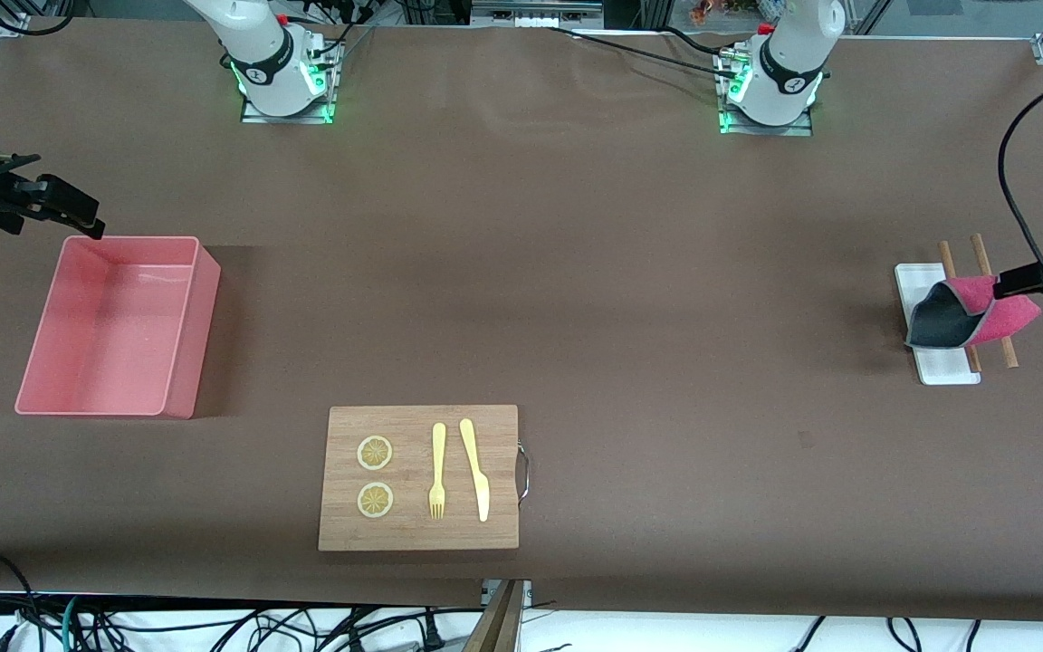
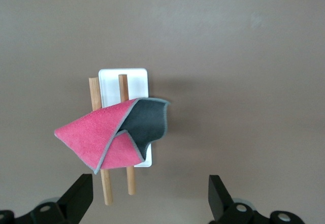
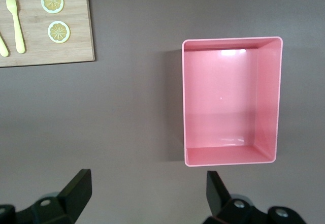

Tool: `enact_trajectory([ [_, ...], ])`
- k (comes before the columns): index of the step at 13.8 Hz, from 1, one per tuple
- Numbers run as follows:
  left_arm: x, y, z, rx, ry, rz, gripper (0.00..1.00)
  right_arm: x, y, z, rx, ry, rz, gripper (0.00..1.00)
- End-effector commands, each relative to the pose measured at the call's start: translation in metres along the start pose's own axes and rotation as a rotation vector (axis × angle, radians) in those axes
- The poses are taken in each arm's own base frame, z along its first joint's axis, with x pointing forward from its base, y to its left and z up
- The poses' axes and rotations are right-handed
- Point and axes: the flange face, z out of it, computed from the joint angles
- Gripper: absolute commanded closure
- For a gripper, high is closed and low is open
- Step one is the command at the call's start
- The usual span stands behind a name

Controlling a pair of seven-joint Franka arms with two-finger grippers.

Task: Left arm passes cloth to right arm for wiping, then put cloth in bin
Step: 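Reach the left gripper to the pink cloth on the stand and grasp it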

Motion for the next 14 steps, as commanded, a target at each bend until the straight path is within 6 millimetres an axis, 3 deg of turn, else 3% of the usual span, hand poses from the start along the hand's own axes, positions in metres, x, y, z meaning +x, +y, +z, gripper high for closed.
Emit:
enact_trajectory([
  [1,0.014,-0.039,0.032,-0.014,-0.050,0.023,0.00,0.003,0.002,-0.005,-0.012,0.007,-0.012,0.00],
  [5,0.023,-0.089,0.092,-0.033,-0.077,0.063,0.00,0.003,0.001,-0.005,-0.010,0.007,-0.013,0.00],
  [7,0.029,-0.100,0.123,-0.045,-0.093,0.067,0.00,0.003,0.001,-0.005,-0.010,0.007,-0.013,0.00],
  [13,0.031,-0.102,0.139,-0.055,-0.116,0.050,0.00,0.003,0.000,-0.005,-0.010,0.007,-0.015,0.00],
  [14,0.032,-0.102,0.141,-0.056,-0.119,0.050,0.07,0.003,0.001,-0.005,-0.012,0.007,-0.013,0.00],
])
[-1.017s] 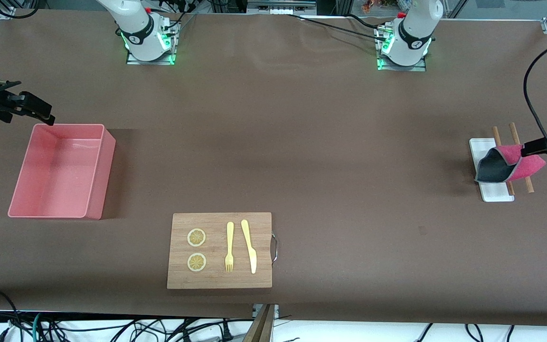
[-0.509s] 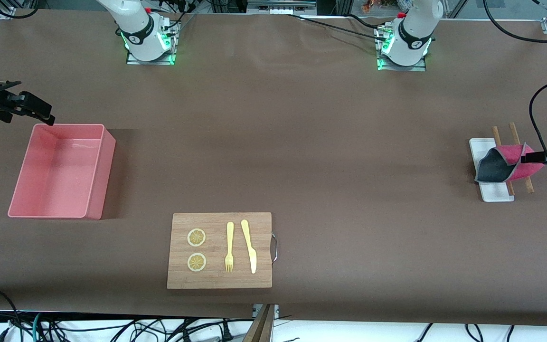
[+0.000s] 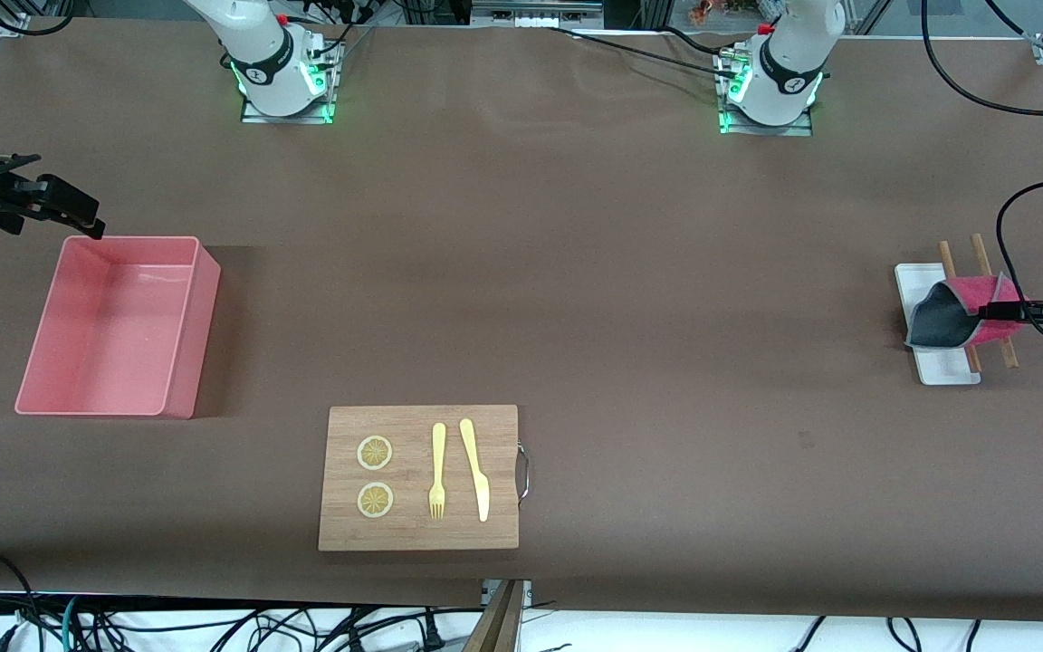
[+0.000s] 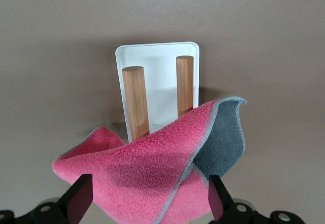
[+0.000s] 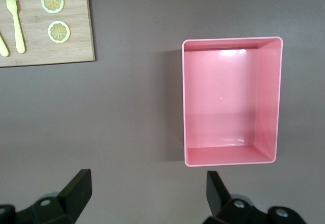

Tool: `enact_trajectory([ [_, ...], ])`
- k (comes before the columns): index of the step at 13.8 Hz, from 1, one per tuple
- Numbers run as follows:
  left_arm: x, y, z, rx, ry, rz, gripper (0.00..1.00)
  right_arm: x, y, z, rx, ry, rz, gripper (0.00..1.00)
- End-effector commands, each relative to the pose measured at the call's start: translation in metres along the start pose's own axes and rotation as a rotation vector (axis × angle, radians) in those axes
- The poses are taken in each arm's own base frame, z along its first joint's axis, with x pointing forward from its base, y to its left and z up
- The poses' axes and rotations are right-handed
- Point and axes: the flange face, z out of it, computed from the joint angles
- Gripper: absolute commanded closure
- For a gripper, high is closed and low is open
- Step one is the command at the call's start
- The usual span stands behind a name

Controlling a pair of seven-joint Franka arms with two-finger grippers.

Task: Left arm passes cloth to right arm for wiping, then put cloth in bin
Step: 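Reach the left gripper to the pink cloth on the stand and grasp it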

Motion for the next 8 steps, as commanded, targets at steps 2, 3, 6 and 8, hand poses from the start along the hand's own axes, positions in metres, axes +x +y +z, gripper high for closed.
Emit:
enact_trajectory([
  [2,0.0062,-0.0029,0.0007,0.000,-0.003,-0.008,0.09,0.0031,0.0015,-0.0052,-0.012,0.007,-0.012,0.00],
  [3,0.0067,-0.0037,0.0037,-0.003,-0.006,-0.009,0.13,0.0031,0.0024,-0.0052,-0.012,0.007,-0.011,0.00],
  [6,0.0068,-0.0029,0.0027,-0.001,-0.006,-0.006,0.28,0.0031,0.0024,-0.0052,-0.012,0.007,-0.011,0.00],
  [8,0.0064,-0.0038,0.0028,-0.001,-0.006,-0.003,0.31,0.0031,0.0022,-0.0052,-0.010,0.007,-0.011,0.00],
])
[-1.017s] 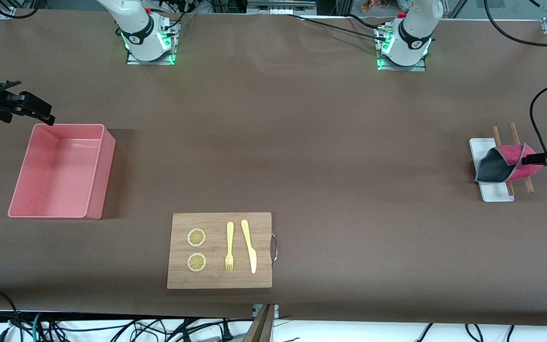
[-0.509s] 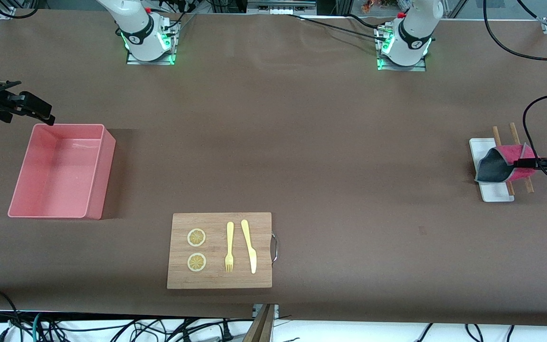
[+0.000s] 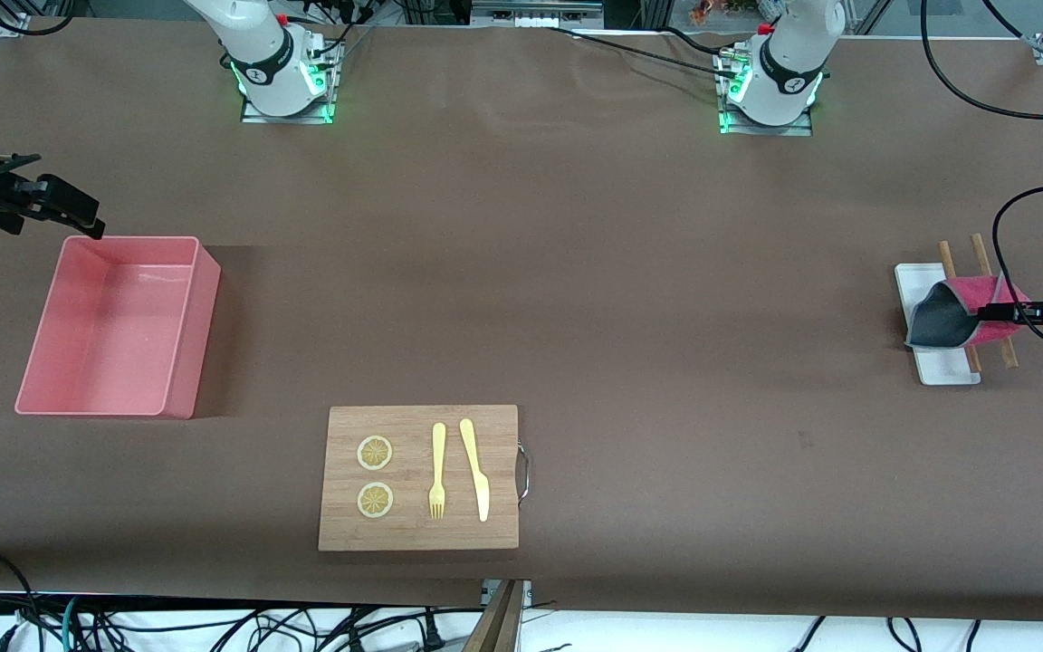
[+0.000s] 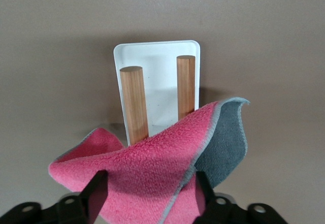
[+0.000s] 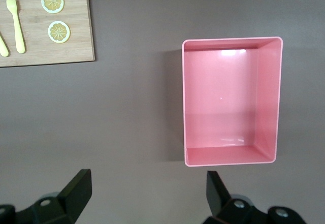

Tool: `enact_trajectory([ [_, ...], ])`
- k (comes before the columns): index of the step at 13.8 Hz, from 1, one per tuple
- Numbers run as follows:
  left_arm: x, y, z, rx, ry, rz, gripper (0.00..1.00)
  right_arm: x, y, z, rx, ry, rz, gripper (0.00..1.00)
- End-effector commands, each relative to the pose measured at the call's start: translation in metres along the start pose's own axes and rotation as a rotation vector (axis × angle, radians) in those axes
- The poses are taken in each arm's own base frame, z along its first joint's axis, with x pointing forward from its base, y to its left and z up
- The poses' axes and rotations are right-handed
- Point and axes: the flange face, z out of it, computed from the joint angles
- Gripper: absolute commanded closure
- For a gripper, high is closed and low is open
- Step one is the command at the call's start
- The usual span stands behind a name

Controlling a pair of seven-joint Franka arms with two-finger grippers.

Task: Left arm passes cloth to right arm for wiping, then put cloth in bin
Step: 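Reach the left gripper to the pink cloth on the stand and grasp it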

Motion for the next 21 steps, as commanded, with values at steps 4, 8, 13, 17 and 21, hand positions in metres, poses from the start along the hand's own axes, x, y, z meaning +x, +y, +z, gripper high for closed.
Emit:
enact_trajectory([
  [4,0.004,-0.004,-0.006,0.006,0.005,0.011,0.55,0.003,0.002,-0.005,-0.010,0.007,-0.011,0.00],
  [8,0.004,-0.004,-0.007,0.006,0.006,0.010,0.65,0.003,0.002,-0.005,-0.009,0.007,-0.009,0.00],
  [13,0.004,-0.003,-0.013,0.012,0.015,0.010,0.73,0.004,-0.001,-0.004,-0.009,0.005,-0.013,0.00],
  [17,0.005,-0.005,-0.026,0.020,0.035,0.005,0.95,0.005,-0.001,-0.003,-0.005,0.005,-0.008,0.00],
  [21,0.005,-0.006,-0.027,0.021,0.037,0.005,1.00,0.007,-0.005,-0.002,-0.001,0.014,-0.013,0.00],
])
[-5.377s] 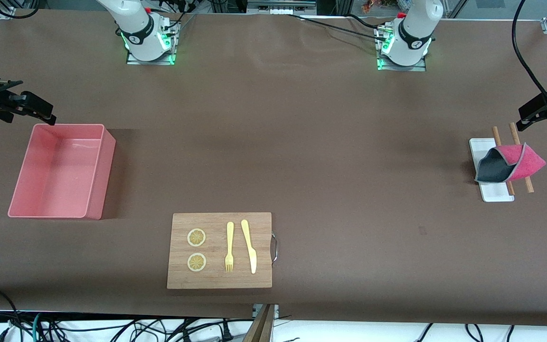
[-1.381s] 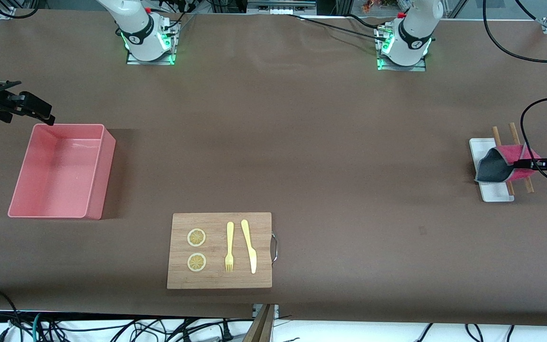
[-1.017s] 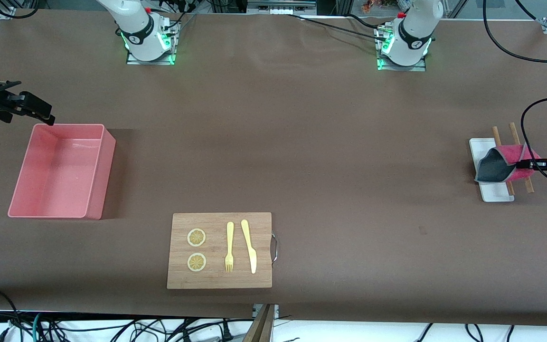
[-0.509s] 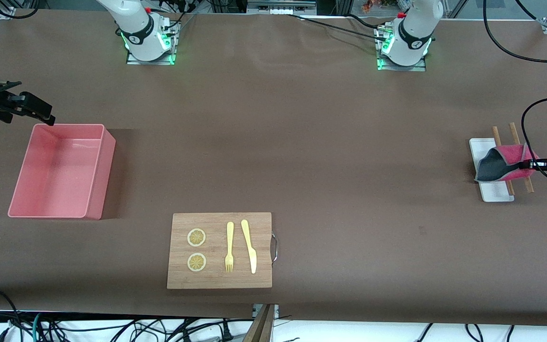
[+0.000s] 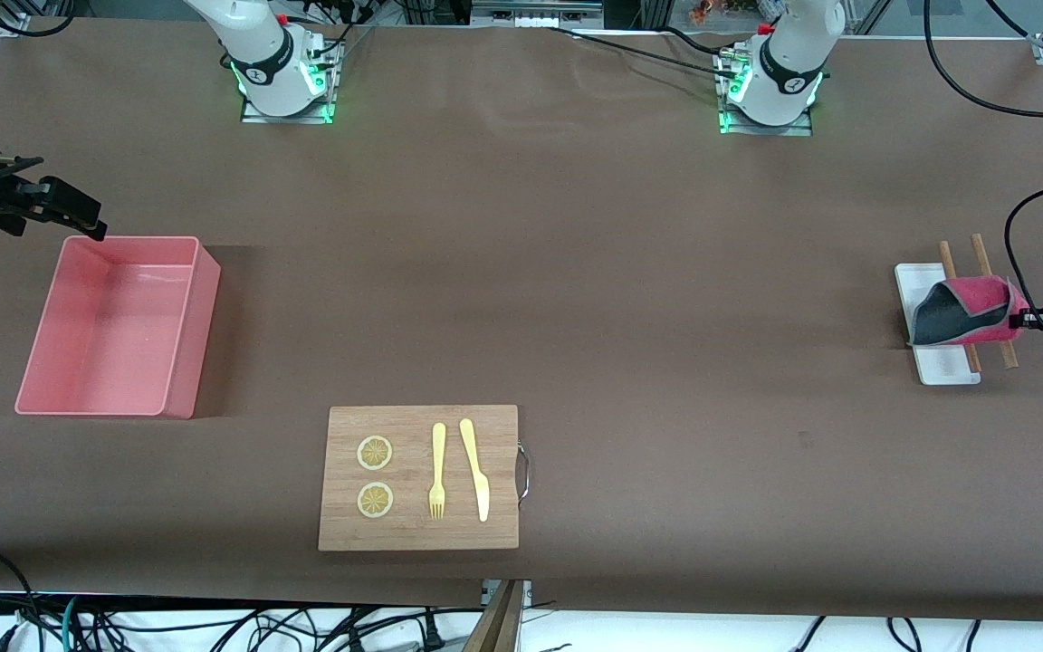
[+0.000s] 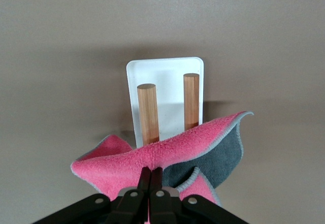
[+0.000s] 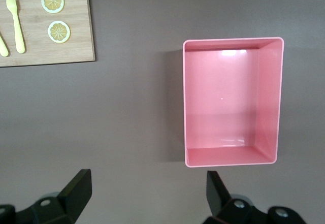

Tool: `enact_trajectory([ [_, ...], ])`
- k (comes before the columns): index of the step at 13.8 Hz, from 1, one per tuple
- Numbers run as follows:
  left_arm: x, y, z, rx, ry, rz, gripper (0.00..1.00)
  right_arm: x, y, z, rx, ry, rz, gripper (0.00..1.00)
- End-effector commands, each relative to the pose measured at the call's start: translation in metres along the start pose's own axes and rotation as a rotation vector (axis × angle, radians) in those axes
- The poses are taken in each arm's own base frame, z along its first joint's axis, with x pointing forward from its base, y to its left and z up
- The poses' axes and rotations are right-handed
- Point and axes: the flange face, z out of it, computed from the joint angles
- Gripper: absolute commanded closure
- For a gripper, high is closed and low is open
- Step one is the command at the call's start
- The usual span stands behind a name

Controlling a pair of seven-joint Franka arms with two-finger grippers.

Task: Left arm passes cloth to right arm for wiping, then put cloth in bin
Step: 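Lift the cloth with the left gripper while the right gripper approaches it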

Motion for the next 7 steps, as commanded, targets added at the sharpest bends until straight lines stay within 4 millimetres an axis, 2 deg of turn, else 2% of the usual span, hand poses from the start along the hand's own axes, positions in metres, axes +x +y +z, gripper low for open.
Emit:
enact_trajectory([
  [1,0.002,-0.002,-0.003,0.001,-0.006,0.007,1.00,0.005,-0.005,-0.003,-0.003,0.011,-0.013,0.00],
  [3,0.002,-0.002,-0.005,0.000,-0.002,0.000,1.00,0.016,-0.007,0.017,-0.013,-0.010,-0.019,0.00],
  [5,0.004,0.003,-0.011,0.006,0.007,0.006,1.00,0.016,-0.006,0.022,-0.014,-0.016,-0.019,0.00],
  [6,0.006,0.004,-0.021,0.014,0.019,0.009,1.00,0.014,-0.007,0.020,-0.014,-0.015,-0.021,0.00],
  [7,0.006,0.007,-0.030,0.011,0.015,0.012,1.00,0.015,-0.007,0.027,-0.015,-0.022,-0.018,0.00],
])
